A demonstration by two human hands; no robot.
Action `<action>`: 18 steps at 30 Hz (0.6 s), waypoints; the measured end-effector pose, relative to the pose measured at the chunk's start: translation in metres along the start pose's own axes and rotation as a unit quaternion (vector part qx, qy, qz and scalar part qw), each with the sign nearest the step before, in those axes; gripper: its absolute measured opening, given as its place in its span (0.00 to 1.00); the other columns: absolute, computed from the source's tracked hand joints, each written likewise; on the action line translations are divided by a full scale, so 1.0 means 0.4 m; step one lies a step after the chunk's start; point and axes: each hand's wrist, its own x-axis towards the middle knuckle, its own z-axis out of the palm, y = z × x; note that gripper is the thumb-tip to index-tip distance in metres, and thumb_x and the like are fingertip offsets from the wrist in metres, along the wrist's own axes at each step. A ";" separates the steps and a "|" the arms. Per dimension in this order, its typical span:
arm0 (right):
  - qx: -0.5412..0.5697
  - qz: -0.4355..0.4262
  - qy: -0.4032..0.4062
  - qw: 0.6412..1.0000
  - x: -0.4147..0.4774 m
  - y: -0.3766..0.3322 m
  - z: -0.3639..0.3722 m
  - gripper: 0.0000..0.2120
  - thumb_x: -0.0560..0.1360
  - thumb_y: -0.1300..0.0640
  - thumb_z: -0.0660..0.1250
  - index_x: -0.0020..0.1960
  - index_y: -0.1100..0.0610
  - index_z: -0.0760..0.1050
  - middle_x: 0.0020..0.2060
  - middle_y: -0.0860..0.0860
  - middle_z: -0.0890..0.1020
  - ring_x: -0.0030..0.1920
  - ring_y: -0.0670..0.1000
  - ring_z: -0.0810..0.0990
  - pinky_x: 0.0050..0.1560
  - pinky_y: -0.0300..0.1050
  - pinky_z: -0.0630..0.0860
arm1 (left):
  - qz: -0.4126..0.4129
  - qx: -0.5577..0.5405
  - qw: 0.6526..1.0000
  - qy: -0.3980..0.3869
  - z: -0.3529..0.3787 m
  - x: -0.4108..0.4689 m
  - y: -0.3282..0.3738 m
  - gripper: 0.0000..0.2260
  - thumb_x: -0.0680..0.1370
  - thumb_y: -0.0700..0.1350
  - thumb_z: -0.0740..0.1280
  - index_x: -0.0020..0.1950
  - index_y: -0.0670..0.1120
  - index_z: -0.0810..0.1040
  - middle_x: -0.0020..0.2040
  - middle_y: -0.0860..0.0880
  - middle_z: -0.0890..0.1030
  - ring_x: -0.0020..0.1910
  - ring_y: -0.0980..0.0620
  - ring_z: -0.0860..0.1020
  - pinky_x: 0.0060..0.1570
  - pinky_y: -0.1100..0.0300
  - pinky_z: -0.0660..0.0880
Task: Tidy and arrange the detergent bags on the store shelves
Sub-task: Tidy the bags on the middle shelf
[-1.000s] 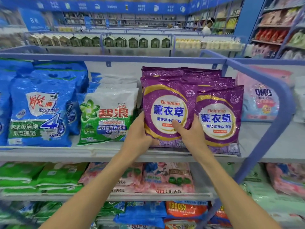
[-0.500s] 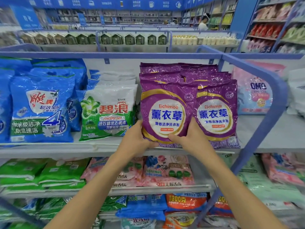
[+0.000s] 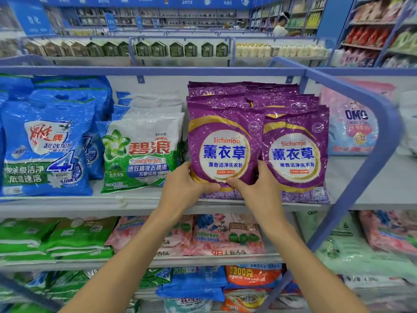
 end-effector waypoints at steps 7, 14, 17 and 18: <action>-0.027 -0.023 -0.011 0.999 -0.035 0.006 -0.041 0.31 0.71 0.45 0.79 0.70 0.48 0.71 0.60 0.42 0.79 0.61 0.45 0.78 0.63 0.50 0.78 | 0.030 -0.014 0.998 0.049 0.016 -0.032 0.022 0.53 0.57 0.65 0.81 0.77 0.58 0.60 0.65 0.56 0.77 0.65 0.53 0.77 0.64 0.46 0.77; -0.042 -0.056 0.002 0.998 -0.059 -0.002 -0.082 0.29 0.78 0.45 0.72 0.75 0.48 0.68 0.60 0.40 0.78 0.56 0.41 0.78 0.56 0.40 0.78 | 0.110 0.020 0.986 0.125 0.069 -0.071 0.076 0.42 0.78 0.57 0.71 0.82 0.61 0.46 0.75 0.50 0.62 0.67 0.56 0.68 0.60 0.59 0.68; -0.054 -0.022 0.031 0.998 -0.016 -0.027 -0.080 0.16 0.82 0.43 0.65 0.63 0.51 0.78 0.45 0.38 0.80 0.47 0.42 0.81 0.43 0.34 0.74 | 0.077 0.025 0.990 0.112 0.078 -0.056 0.067 0.38 0.79 0.60 0.68 0.82 0.61 0.49 0.72 0.49 0.66 0.66 0.50 0.71 0.63 0.52 0.73; -0.077 -0.016 0.042 0.996 0.003 -0.032 -0.080 0.15 0.82 0.43 0.64 0.57 0.53 0.81 0.40 0.39 0.81 0.43 0.42 0.81 0.39 0.35 0.73 | 0.070 0.025 0.991 0.107 0.077 -0.049 0.064 0.38 0.79 0.62 0.68 0.82 0.61 0.49 0.72 0.48 0.67 0.67 0.49 0.71 0.66 0.49 0.73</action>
